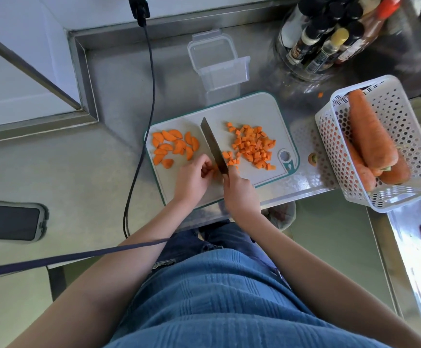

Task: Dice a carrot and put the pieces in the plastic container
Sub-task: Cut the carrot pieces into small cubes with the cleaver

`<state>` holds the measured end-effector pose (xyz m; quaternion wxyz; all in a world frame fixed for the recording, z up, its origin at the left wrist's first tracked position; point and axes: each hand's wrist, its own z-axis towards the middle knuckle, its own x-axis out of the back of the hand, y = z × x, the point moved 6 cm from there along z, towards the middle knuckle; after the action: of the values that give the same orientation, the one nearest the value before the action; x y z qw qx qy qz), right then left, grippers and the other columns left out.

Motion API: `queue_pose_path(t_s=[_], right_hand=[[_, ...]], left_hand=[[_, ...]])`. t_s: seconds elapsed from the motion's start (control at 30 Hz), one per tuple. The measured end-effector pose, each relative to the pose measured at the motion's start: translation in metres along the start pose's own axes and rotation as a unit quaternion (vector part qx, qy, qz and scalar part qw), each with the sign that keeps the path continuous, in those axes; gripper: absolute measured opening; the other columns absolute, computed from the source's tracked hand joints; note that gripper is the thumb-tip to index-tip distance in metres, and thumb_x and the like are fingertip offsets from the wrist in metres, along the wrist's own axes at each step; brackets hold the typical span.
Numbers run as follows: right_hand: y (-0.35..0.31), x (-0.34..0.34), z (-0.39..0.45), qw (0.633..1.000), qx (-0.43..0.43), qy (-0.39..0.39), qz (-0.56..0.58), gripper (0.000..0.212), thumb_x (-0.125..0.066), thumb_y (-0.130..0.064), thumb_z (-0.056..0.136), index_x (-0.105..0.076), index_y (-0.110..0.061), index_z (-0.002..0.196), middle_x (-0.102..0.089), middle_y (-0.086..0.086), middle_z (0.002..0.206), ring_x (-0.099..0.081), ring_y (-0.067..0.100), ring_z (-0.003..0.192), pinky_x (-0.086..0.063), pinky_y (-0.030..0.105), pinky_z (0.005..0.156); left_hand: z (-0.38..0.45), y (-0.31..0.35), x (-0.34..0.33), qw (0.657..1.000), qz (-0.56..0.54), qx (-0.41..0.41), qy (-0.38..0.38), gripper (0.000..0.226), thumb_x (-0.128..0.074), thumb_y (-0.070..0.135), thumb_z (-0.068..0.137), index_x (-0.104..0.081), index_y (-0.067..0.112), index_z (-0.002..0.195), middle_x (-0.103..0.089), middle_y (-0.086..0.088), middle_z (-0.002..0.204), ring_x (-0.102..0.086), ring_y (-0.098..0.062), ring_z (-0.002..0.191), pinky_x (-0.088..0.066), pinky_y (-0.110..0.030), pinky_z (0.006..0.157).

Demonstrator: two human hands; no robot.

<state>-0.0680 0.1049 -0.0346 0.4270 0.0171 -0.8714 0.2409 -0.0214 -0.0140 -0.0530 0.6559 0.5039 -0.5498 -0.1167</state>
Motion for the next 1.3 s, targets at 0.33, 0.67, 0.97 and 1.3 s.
queue_pose_path(t_s=[0.33, 0.67, 0.97, 1.3], right_hand=[[0.003, 0.011, -0.021, 0.986, 0.032, 0.058, 0.151, 0.016, -0.036, -0.022, 0.102, -0.035, -0.012, 0.09, -0.044, 0.001, 0.057, -0.039, 0.018, 0.048, -0.024, 0.03, 0.042], [0.009, -0.01, -0.016, 0.987, 0.008, 0.027, 0.161, 0.016, -0.036, -0.022, 0.103, -0.035, -0.012, 0.091, -0.049, 0.005, 0.064, -0.046, 0.027, 0.057, -0.027, 0.032, 0.046], [0.04, 0.035, 0.019, 0.989, 0.006, 0.075, 0.13, 0.016, -0.037, -0.02, 0.101, -0.039, -0.009, 0.09, -0.056, 0.013, 0.076, -0.049, 0.03, 0.064, -0.037, 0.034, 0.056], [0.019, 0.007, -0.002, 0.988, 0.056, 0.026, 0.141, 0.018, -0.039, -0.019, 0.101, -0.035, -0.009, 0.086, -0.045, 0.002, 0.061, -0.041, 0.02, 0.052, -0.027, 0.03, 0.045]], left_hand=[[-0.014, -0.011, 0.009, 0.998, -0.051, 0.035, -0.007, 0.006, -0.061, 0.003, 0.087, -0.059, 0.009, 0.089, -0.063, 0.003, 0.082, -0.061, -0.013, 0.077, -0.049, -0.021, 0.07], [-0.029, -0.023, 0.027, 0.998, -0.023, 0.049, 0.028, 0.009, -0.067, 0.003, 0.08, -0.06, 0.008, 0.078, -0.063, -0.001, 0.075, -0.06, -0.012, 0.07, -0.049, -0.022, 0.068], [-0.033, 0.006, 0.0, 0.972, 0.129, -0.162, -0.113, 0.004, -0.069, 0.008, 0.079, -0.068, 0.006, 0.082, -0.064, -0.004, 0.085, -0.058, -0.023, 0.084, -0.048, -0.031, 0.065], [-0.019, -0.007, 0.016, 0.986, 0.124, -0.088, -0.065, 0.009, -0.064, 0.003, 0.081, -0.068, 0.003, 0.089, -0.063, -0.007, 0.092, -0.057, -0.025, 0.088, -0.051, -0.038, 0.07]])
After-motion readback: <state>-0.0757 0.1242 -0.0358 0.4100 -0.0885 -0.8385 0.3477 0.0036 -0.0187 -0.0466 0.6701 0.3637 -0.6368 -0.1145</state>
